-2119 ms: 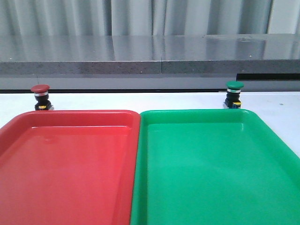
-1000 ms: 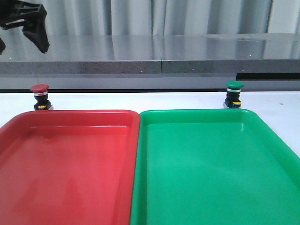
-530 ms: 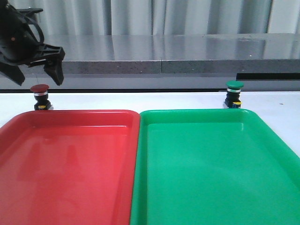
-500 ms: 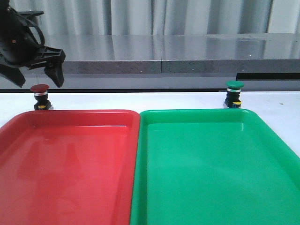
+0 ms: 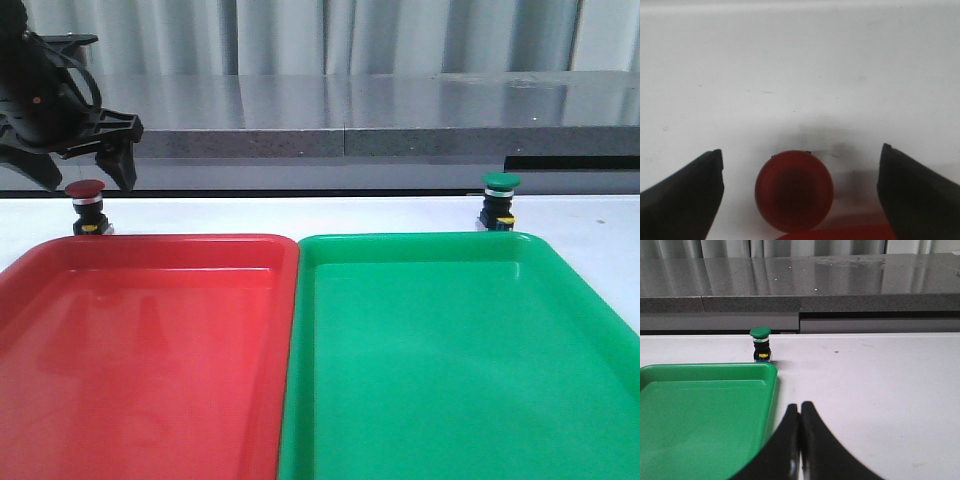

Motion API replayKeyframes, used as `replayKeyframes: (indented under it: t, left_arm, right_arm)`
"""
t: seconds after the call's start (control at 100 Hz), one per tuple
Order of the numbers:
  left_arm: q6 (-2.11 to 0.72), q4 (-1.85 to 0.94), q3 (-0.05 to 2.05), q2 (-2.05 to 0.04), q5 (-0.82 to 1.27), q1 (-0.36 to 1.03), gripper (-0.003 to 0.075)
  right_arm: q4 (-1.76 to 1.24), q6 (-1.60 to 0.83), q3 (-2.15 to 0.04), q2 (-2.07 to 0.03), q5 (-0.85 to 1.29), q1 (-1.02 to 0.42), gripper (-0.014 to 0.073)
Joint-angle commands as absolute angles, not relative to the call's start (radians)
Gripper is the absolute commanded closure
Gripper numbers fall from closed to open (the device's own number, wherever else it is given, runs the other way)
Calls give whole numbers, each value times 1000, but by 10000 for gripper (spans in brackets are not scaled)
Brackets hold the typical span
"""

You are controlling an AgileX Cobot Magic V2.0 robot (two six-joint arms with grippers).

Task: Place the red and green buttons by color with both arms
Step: 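Lower the left gripper over the red button and close on it, then lift the red button with the left gripper and carry it over the red tray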

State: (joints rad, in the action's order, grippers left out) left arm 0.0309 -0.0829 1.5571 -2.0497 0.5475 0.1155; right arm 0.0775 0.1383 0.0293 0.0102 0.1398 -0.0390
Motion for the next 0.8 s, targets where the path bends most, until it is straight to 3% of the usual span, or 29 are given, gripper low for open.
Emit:
replayKeyframes:
  t: [0.0,0.59,0.79]
  left_arm:
    - [38,-84,1589,-1993,496,114,185]
    - [38,-83,1589,-1993,520,114,210]
    - [38,-82,1589,-1993,533,114,316]
  right_arm:
    - [79,127,13,29,59,-32,654]
    - [79,127,13,29,59,-32,654]
    - [79,127,13,29,59,-32,654]
